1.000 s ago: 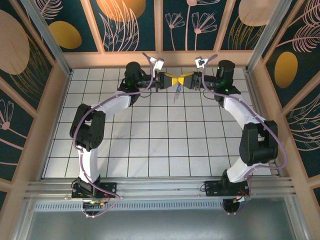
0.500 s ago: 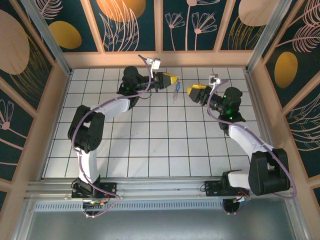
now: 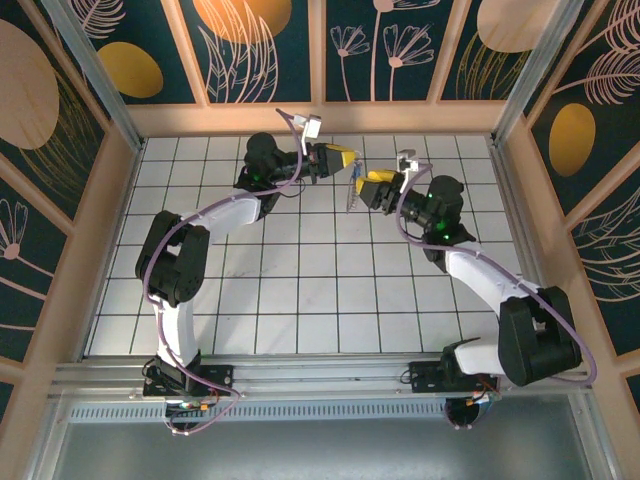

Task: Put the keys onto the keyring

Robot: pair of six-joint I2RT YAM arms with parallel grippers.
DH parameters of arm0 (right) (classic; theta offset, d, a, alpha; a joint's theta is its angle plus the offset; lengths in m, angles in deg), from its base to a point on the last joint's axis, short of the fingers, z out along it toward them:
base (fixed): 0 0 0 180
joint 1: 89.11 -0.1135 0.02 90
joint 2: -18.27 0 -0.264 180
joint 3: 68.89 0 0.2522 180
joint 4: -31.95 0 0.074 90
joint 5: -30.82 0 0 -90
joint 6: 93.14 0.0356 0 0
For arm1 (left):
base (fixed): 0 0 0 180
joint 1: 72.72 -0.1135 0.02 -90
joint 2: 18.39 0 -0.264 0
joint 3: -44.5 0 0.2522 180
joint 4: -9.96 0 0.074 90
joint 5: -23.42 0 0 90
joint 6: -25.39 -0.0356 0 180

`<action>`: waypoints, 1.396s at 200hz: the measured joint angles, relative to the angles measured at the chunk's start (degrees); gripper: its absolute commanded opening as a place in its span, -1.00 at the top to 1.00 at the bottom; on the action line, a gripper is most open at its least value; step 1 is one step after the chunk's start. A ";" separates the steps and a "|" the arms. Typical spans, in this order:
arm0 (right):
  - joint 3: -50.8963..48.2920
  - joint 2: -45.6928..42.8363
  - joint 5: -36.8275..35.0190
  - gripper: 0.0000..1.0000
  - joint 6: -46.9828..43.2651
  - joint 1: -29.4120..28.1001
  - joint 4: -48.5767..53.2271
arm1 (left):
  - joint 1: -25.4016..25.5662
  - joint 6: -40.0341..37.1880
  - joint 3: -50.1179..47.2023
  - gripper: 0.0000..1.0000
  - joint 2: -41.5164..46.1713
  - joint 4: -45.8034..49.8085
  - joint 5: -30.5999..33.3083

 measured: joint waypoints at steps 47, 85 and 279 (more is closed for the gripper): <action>3.08 2.93 -1.09 0.00 -0.63 -0.79 0.09 | 0.07 0.00 0.00 1.00 0.00 0.00 0.00; 5.38 5.01 -1.20 0.58 -2.32 -1.03 0.70 | 0.26 0.00 0.00 1.00 0.04 0.00 0.26; 7.72 6.34 3.58 1.00 -5.03 -3.30 3.26 | 0.59 0.66 0.00 1.00 0.07 -1.70 0.85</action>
